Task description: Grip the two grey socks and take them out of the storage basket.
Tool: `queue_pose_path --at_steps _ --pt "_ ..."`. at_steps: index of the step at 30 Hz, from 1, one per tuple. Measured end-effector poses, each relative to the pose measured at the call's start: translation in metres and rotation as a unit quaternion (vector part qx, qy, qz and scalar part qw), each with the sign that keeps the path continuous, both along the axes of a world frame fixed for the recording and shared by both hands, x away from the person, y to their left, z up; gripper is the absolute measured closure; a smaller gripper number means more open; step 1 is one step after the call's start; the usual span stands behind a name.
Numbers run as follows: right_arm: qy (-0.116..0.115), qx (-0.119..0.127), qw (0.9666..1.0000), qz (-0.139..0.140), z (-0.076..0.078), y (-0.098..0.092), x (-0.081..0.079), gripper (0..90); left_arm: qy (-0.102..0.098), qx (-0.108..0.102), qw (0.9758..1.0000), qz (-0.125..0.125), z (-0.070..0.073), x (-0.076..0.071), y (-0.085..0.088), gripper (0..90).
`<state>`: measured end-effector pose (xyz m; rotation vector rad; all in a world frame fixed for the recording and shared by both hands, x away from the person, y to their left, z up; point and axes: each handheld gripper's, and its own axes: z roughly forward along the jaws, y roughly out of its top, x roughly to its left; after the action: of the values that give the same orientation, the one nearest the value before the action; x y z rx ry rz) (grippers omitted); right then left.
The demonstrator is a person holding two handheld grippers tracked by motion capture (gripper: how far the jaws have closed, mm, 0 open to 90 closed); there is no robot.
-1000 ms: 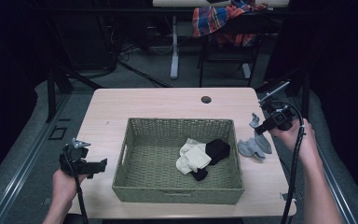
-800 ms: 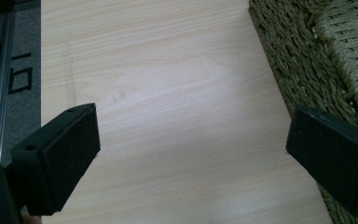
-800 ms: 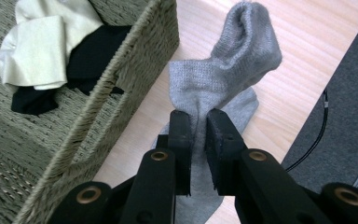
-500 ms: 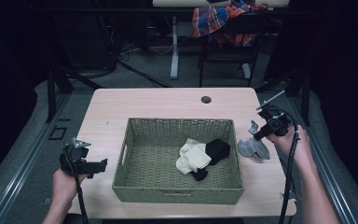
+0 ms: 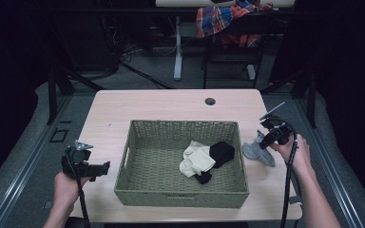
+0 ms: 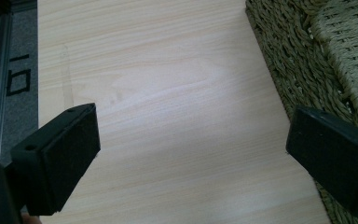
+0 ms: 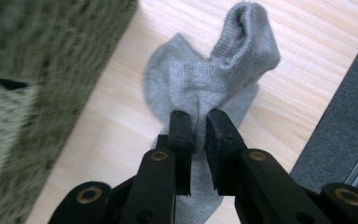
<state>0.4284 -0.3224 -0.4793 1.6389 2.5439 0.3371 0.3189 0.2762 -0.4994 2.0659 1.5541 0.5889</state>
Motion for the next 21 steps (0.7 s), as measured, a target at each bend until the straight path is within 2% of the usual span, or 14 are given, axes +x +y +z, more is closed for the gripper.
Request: queue_pose_path --at_steps 1,5,8,11,13,16,18,21 --pt "-0.004 -0.002 1.0000 -0.009 -0.003 -0.001 0.000 81.3 0.000 0.000 1.0000 -0.001 0.000 0.000 0.000 3.0" --pt "-0.007 0.009 0.9998 -0.014 -0.011 -0.003 0.001 81.2 0.001 0.001 1.0000 -0.001 0.000 0.000 0.000 2.9" --pt "-0.010 0.003 0.9999 -0.012 -0.014 -0.002 0.002 80.7 0.000 0.001 1.0000 -0.001 0.000 0.000 -0.001 3.0" --pt "-0.009 0.012 0.9998 -0.010 -0.016 -0.002 0.002 78.4 0.000 0.000 1.0000 -0.001 0.000 0.000 0.000 3.0" --pt "-0.014 0.013 0.9997 -0.013 -0.015 -0.002 0.002 74.5 0.000 0.000 1.0000 -0.001 0.000 0.000 0.000 3.0" --pt "-0.019 0.027 0.9993 -0.016 -0.013 -0.002 0.000 68.4 0.000 -0.001 1.0000 -0.001 0.000 0.000 0.000 2.9" --pt "-0.013 0.029 0.9995 -0.008 -0.011 -0.003 -0.001 65.6 0.001 -0.001 1.0000 0.000 0.000 0.001 0.000 2.9" --pt "-0.023 0.030 0.9993 -0.010 -0.006 -0.002 -0.005 56.4 0.002 0.000 1.0000 -0.001 0.000 0.001 -0.001 3.0"
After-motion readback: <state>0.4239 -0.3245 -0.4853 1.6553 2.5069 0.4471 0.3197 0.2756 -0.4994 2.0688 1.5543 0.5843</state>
